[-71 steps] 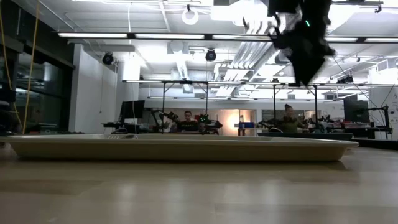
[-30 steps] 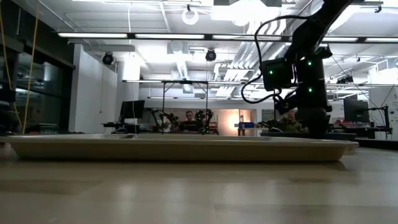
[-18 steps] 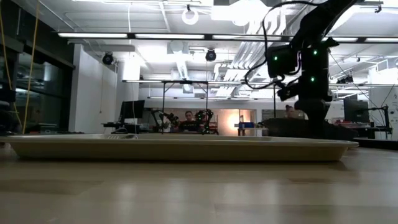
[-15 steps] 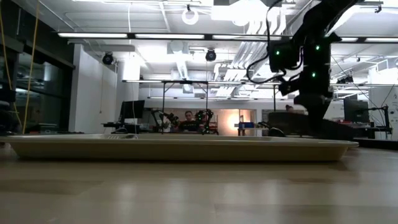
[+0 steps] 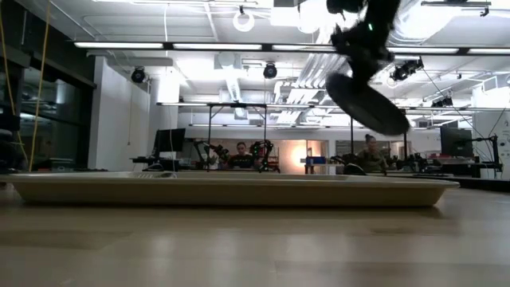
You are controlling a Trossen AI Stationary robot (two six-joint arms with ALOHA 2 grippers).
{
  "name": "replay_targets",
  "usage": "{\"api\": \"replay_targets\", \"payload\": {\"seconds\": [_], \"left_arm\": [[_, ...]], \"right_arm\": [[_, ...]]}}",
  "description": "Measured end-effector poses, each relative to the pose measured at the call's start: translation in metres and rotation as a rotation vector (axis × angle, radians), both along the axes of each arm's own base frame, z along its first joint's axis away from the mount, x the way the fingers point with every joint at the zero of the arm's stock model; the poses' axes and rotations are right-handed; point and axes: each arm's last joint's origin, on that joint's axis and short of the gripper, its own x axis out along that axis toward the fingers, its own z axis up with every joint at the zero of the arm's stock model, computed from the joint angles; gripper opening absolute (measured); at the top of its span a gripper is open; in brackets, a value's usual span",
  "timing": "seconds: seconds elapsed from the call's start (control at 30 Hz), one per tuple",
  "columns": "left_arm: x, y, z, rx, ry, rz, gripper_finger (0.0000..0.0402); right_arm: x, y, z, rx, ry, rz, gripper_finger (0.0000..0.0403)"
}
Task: Pick and place plate/cup/fork/spoon on tray
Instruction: Put the blue plate to the right of the yellow spoon on the gray serving tray
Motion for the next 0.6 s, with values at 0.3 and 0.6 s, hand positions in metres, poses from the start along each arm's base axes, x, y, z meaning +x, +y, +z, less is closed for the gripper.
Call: {"api": "replay_targets", "payload": {"seconds": [0.3, 0.6], "left_arm": [[0.0, 0.0, 0.0, 0.026, 0.014, 0.009, 0.0163], [0.0, 0.0, 0.0, 0.03, 0.015, 0.009, 0.0163]], "right_arm": [[0.029, 0.011, 0.068, -0.131, -0.099, 0.205, 0.0], [0.095, 0.064, 0.058, -0.112, 0.036, 0.674, 0.0]]}}
